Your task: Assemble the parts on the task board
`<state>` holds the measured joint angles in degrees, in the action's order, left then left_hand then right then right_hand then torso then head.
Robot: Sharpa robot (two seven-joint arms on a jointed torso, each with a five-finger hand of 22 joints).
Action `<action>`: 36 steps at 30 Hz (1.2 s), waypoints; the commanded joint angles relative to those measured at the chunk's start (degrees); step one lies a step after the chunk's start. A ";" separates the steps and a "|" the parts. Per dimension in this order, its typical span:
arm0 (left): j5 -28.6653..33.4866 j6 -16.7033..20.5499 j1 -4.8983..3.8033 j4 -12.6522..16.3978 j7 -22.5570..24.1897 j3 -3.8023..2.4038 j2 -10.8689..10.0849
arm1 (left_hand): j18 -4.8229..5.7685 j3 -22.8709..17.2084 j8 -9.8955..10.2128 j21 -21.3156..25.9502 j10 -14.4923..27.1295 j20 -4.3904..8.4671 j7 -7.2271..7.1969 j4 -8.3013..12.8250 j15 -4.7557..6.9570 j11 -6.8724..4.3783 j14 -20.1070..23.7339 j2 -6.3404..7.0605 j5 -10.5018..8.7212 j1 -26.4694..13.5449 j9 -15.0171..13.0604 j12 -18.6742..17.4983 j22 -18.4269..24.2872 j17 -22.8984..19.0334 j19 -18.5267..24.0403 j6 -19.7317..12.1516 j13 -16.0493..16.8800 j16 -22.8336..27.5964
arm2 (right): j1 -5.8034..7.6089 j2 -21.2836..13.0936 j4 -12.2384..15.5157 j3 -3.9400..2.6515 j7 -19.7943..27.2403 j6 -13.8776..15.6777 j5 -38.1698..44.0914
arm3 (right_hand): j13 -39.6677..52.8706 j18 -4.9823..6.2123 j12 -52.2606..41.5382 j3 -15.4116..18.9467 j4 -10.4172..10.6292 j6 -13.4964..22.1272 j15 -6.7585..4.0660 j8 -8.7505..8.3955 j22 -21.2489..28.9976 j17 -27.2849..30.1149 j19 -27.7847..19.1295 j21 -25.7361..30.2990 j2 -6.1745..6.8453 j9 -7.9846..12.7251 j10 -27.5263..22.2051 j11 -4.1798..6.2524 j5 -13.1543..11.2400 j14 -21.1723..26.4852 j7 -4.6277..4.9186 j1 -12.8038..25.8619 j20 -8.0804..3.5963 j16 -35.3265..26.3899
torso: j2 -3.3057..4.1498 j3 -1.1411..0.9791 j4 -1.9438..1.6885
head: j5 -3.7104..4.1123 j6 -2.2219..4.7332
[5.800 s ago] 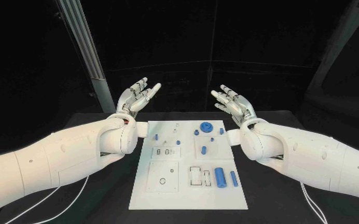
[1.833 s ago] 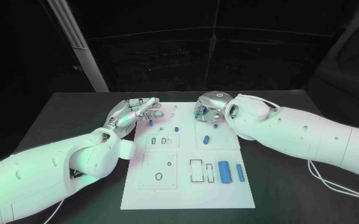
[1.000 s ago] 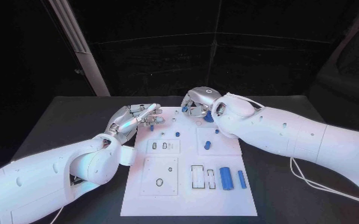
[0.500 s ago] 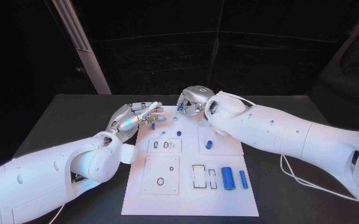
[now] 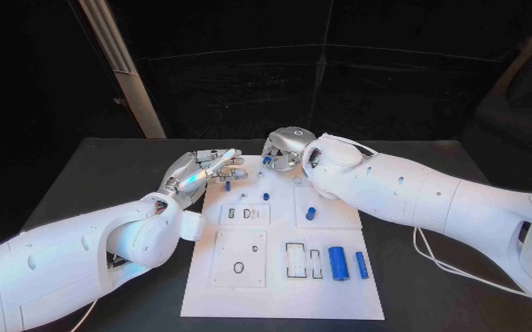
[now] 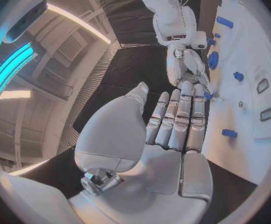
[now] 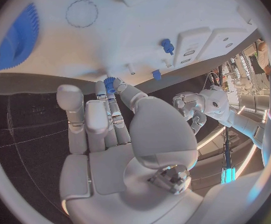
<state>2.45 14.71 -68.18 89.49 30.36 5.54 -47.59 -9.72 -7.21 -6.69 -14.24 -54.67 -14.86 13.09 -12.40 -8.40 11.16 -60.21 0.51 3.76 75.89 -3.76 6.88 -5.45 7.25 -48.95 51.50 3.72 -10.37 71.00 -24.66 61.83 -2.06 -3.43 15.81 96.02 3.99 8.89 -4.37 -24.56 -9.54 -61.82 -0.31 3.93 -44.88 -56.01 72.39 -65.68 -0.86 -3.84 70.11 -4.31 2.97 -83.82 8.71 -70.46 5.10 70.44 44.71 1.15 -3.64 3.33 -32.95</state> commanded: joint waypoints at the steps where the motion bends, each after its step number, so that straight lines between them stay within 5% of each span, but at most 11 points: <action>1: -0.44 -0.71 -0.13 0.13 0.12 -0.04 0.03 | -0.77 -0.03 0.32 0.28 0.12 -0.03 1.49 0.29 -0.12 0.25 -0.09 -0.30 -0.22 -0.06 0.08 -0.38 0.03 0.05 -0.32 -0.55 -0.08 0.37 | -0.02 0.21 -0.14 0.06 -0.06 -1.60 0.87 | -0.05 -0.89 0.24 -0.06 0.47 0.13 -0.16 0.08 -0.06 -0.06 -0.35 -0.39 0.31 -0.04 -0.05 -0.26 -0.06 -1.26 0.15 0.22 0.24 0.24 | 0.08 -0.01 0.06 | -0.01 0.05; 16: -0.44 -0.51 -0.24 0.11 0.04 -0.04 0.17 | -0.77 -0.03 0.34 0.36 0.16 -0.05 1.51 0.36 -0.15 0.28 -0.05 -0.36 -0.22 -0.04 0.07 -0.44 0.09 0.05 -0.31 -0.59 -0.08 0.46 | -0.02 1.67 -2.10 0.07 -0.67 -1.44 1.34 | -0.37 -0.76 0.90 -0.92 2.25 3.55 0.75 -0.45 0.66 0.40 -1.43 -0.26 2.23 0.21 -3.75 -1.43 -0.09 -0.90 1.26 0.39 0.96 0.33 | 0.13 0.06 -0.04 | 0.05 -0.05; 22: -0.44 -0.20 -0.30 0.17 -0.15 -0.04 0.07 | -0.77 -0.03 0.34 0.37 0.16 -0.05 1.51 0.36 -0.15 0.28 -0.05 -0.36 -0.22 -0.04 0.07 -0.44 0.09 0.05 -0.31 -0.59 -0.07 0.46 | -0.02 1.50 -1.28 0.07 -0.91 -0.45 1.36 | -0.36 -0.13 0.68 -0.65 3.32 10.22 2.19 -0.54 4.31 1.83 -3.74 1.66 4.30 0.32 -8.33 -3.26 -0.13 -0.31 3.37 0.07 2.24 -0.29 | 0.17 -0.02 0.14 | -0.37 -0.11; 27: -0.44 -0.20 -0.34 0.18 -0.28 -0.04 0.03 | -0.78 -0.04 0.34 0.39 0.17 -0.05 1.52 0.38 -0.15 0.28 -0.05 -0.40 -0.21 -0.04 0.07 -0.45 0.11 0.05 -0.31 -0.59 -0.07 0.48 | -0.02 1.11 -0.38 0.07 -1.13 0.83 1.37 | -0.28 0.40 0.23 0.76 4.07 17.98 2.50 -0.67 6.82 3.25 -5.23 3.12 5.27 0.47 -10.62 -3.50 -0.04 0.19 3.34 -0.44 2.73 -0.99 | 0.15 0.00 0.13 | -0.24 -0.11; 33: -0.44 -0.28 -0.36 0.25 -0.33 -0.04 -0.06 | -0.78 -0.04 0.35 0.40 0.17 -0.06 1.53 0.39 -0.16 0.29 -0.05 -0.43 -0.21 -0.04 0.06 -0.46 0.12 0.05 -0.31 -0.60 -0.07 0.50 | -0.03 -1.42 2.44 0.07 -1.48 3.21 1.15 | -0.06 0.31 -0.90 1.44 4.75 15.20 2.46 0.09 6.12 3.66 -4.80 2.63 5.19 -0.02 -9.82 -3.42 0.08 0.29 3.43 -0.76 2.77 -1.16 | 0.12 -0.11 0.13 | -0.28 -0.01; 36: -0.44 -0.30 -0.37 0.30 -0.34 -0.03 -0.24 | -0.78 -0.04 0.35 0.40 0.17 -0.06 1.53 0.39 -0.16 0.29 -0.05 -0.43 -0.21 -0.04 0.06 -0.46 0.12 0.05 -0.31 -0.60 -0.07 0.50 | -0.03 -4.48 5.38 0.06 -1.79 4.36 -1.16 | 1.05 -0.19 -4.20 1.28 5.34 11.55 1.72 1.42 2.64 0.09 -2.95 0.43 4.65 -0.56 -4.47 -2.25 0.69 -0.68 2.70 -1.36 2.36 1.17 | 0.06 -0.08 0.33 | -0.40 0.23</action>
<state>2.38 14.79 -68.44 89.63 29.90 5.54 -47.75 -9.71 -7.21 -6.69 -14.02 -54.67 -14.86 13.09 -12.40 -8.40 11.16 -60.21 0.51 3.76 75.89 -3.76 6.64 -5.39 7.23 -48.95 51.07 3.73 -10.15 70.86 -28.09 66.16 -1.96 -4.59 17.02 96.75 4.71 8.90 -7.64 -23.20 -4.54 -49.53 1.83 5.05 -41.38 -54.93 68.82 -64.65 3.80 -4.27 64.11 -6.93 3.41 -83.76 11.57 -71.13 7.57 70.93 44.86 1.07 -3.48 3.06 -32.91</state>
